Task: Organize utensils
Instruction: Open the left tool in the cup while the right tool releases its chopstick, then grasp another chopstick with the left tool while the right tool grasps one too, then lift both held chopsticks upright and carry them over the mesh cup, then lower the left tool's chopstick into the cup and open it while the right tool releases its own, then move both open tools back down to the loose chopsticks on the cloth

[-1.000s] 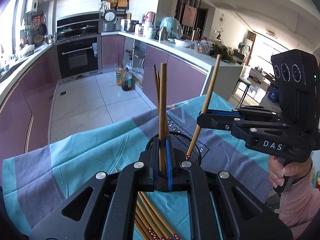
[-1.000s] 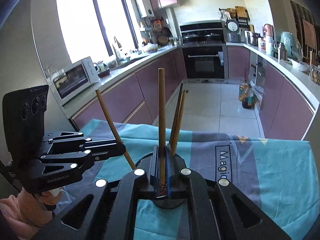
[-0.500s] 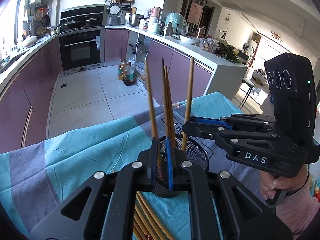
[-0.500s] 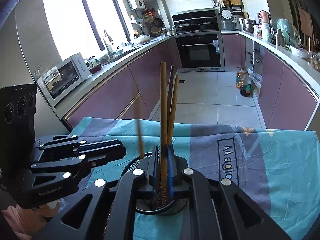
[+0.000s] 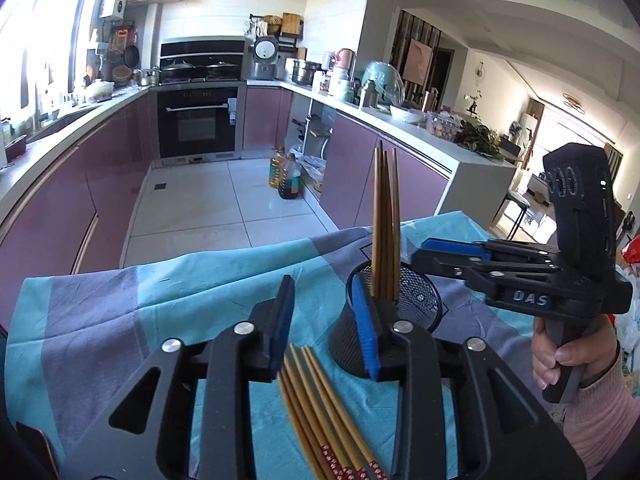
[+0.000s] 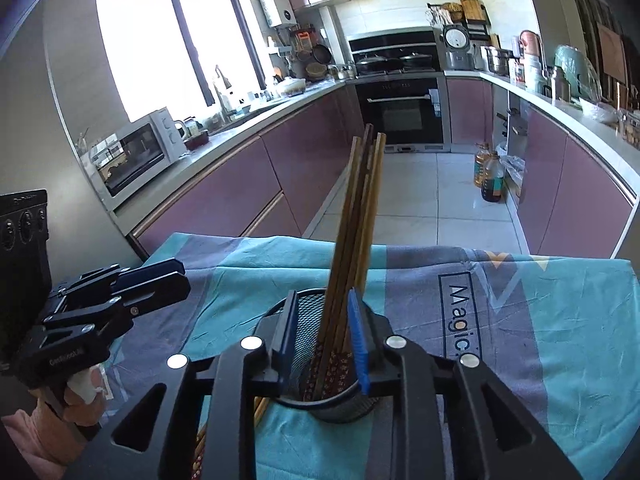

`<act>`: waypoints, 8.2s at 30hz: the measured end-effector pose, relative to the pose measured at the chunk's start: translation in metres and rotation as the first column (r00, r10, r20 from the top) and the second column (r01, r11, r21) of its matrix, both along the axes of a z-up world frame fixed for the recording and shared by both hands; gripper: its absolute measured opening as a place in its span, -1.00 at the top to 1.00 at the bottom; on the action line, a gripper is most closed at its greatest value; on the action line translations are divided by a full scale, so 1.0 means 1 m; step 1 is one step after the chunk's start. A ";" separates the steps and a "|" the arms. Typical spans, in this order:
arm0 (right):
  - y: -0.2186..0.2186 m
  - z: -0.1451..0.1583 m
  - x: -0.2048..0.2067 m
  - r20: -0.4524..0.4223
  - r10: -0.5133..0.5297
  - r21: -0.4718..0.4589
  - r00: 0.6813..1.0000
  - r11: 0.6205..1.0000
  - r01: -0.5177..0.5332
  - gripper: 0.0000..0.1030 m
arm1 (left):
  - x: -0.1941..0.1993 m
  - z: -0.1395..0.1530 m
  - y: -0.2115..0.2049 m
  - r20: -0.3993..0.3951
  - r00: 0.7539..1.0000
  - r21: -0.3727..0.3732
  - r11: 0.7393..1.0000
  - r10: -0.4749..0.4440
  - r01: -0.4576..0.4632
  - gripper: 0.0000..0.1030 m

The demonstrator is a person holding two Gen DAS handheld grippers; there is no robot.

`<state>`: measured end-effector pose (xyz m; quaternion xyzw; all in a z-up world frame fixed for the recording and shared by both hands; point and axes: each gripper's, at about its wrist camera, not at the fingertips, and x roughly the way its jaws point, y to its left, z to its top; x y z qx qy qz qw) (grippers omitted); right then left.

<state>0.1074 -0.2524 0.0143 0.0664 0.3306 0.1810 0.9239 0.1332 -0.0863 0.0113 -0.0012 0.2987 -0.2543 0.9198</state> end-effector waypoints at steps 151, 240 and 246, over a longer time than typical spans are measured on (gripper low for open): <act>-0.003 0.051 -0.056 0.194 0.015 0.113 0.981 0.993 -0.038 0.89 | -0.042 0.061 0.003 0.098 0.987 -0.134 0.981 -0.131 0.144 0.85; 0.069 -0.094 -0.058 -0.198 0.126 0.029 0.972 0.992 -0.122 0.22 | -0.068 -0.127 0.024 -0.225 0.974 0.178 0.983 -0.013 0.054 0.10; 0.072 -0.098 -0.055 -0.211 0.128 0.028 0.969 0.992 -0.125 0.22 | -0.061 -0.131 0.022 -0.240 0.971 0.187 0.981 -0.004 0.051 0.10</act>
